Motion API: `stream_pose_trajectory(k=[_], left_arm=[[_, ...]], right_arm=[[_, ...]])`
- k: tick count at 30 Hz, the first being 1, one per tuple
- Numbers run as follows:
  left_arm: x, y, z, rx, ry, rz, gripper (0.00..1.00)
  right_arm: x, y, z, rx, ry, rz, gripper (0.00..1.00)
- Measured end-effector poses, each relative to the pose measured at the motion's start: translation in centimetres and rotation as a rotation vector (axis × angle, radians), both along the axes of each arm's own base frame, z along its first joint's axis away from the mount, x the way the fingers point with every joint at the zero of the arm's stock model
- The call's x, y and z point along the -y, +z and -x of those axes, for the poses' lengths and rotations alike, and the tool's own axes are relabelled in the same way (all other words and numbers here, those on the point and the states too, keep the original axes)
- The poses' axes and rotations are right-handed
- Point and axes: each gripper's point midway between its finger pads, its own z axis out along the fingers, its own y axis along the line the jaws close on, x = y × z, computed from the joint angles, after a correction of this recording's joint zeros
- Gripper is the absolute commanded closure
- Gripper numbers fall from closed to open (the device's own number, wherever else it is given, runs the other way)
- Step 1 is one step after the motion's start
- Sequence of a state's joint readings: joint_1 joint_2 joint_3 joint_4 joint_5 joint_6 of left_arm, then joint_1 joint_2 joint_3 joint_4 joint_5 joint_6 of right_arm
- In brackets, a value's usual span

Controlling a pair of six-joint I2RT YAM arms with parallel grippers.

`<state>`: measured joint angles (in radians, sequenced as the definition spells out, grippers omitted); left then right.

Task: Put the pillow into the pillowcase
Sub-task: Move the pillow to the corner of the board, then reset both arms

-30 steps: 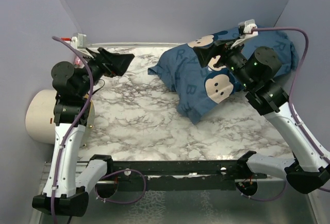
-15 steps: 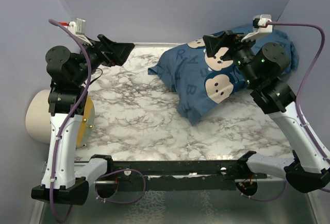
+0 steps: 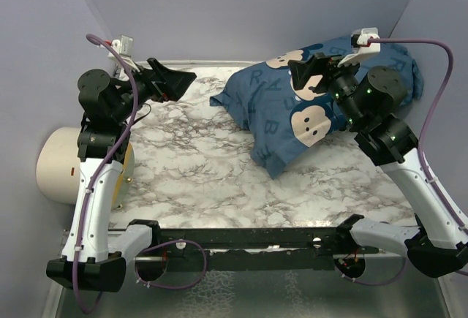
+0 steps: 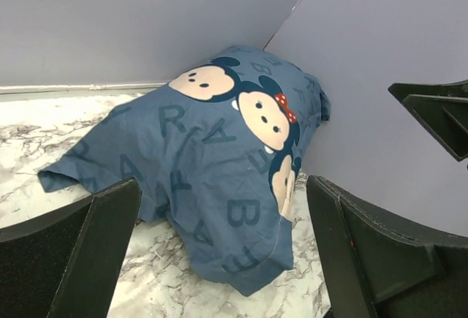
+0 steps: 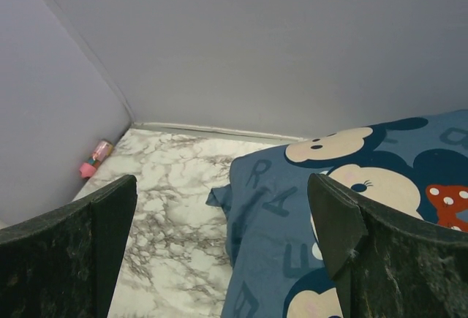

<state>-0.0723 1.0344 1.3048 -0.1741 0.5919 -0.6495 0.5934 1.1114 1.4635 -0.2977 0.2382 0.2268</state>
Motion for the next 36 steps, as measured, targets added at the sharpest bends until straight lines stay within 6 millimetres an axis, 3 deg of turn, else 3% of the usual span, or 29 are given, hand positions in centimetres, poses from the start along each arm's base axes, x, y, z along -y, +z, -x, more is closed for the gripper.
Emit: stream_pose_trajectory(k=[7, 18, 26, 30, 36], left_arm=[[-0.9, -0.6, 0.1, 0.019, 0.046, -0.076, 0.01], [-2.2, -2.6, -0.8, 0.021, 0.114, -0.186, 0.01], [-2.1, -4.1, -2.4, -0.007, 0.110, -0.188, 0.01], [-2.0, -3.3, -3.1, 0.000, 0.108, -0.188, 0.01], [-1.9, 0.7, -3.7, 0.080, 0.108, -0.184, 0.01]], right_arm=[[-0.3, -0.4, 0.0, -0.003, 0.015, 0.019, 0.00], [-2.5, -1.7, -0.3, -0.021, 0.113, 0.069, 0.00], [-2.1, -1.6, -1.2, -0.075, 0.056, 0.024, 0.00], [-2.3, -1.2, -1.9, -0.086, 0.041, -0.007, 0.00], [-2.6, 0.7, -3.5, -0.064, 0.006, -0.020, 0.00]])
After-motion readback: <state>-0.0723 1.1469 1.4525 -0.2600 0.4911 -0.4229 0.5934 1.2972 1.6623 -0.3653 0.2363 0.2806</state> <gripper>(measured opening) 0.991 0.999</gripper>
